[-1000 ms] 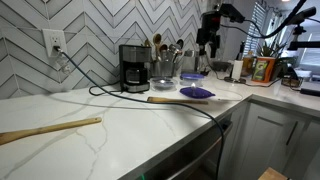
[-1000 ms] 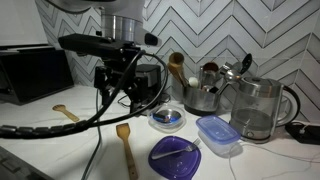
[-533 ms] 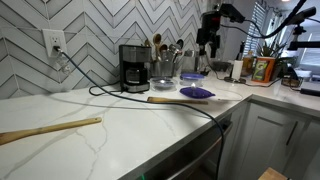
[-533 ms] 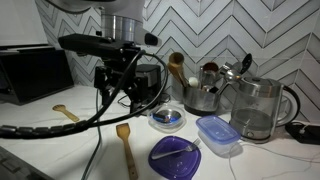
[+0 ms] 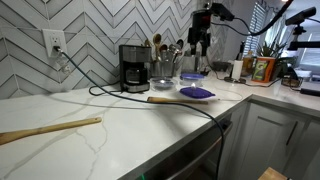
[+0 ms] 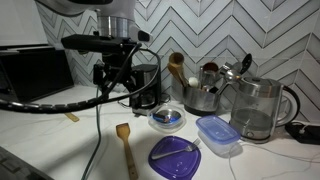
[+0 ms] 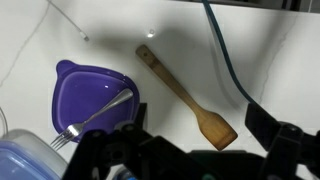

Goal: Remove the blue packet from the silver plate in the lunchbox and put it on the left side of the counter

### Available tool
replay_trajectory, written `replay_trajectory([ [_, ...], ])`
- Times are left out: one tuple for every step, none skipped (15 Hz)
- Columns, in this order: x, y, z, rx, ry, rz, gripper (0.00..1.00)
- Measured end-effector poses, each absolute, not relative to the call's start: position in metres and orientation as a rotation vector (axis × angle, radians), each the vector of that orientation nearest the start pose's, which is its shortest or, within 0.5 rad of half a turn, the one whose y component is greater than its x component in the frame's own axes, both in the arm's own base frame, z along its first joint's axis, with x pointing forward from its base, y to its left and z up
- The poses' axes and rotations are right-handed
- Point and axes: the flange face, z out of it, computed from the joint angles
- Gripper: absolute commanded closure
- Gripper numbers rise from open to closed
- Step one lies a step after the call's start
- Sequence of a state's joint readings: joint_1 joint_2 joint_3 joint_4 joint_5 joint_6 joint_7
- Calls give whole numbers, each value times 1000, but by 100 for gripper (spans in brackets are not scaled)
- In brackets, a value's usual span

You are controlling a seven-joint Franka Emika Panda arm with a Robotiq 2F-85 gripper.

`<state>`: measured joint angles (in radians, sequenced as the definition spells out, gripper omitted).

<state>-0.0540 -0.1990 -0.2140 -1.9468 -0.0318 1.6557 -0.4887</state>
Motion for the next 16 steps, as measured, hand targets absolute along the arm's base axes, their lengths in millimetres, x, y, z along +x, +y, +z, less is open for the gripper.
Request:
replay_trajectory([
  [476, -130, 555, -3093, -395, 115, 0],
  [484, -121, 555, -3122, -430, 92, 0],
  [492, -114, 553, -3153, -457, 66, 0],
  [500, -108, 551, -3185, -486, 40, 0],
  [507, -103, 549, -3217, -510, 16, 0],
  [514, -98, 545, -3247, -537, -8, 0],
  [520, -93, 541, -3268, -563, -26, 0],
  [525, -87, 535, -3290, -594, -44, 0],
  [530, -81, 528, -3311, -621, -61, 0],
  [535, -75, 521, -3327, -651, -79, 0],
  [540, -69, 514, -3335, -685, -98, 0],
  [544, -64, 507, -3347, -712, -120, 0],
  [549, -61, 501, -3367, -725, -150, 0],
  [553, -58, 494, -3381, -734, -177, 0],
  [557, -56, 487, -3389, -738, -199, 0],
  [560, -54, 481, -3395, -742, -218, 0],
])
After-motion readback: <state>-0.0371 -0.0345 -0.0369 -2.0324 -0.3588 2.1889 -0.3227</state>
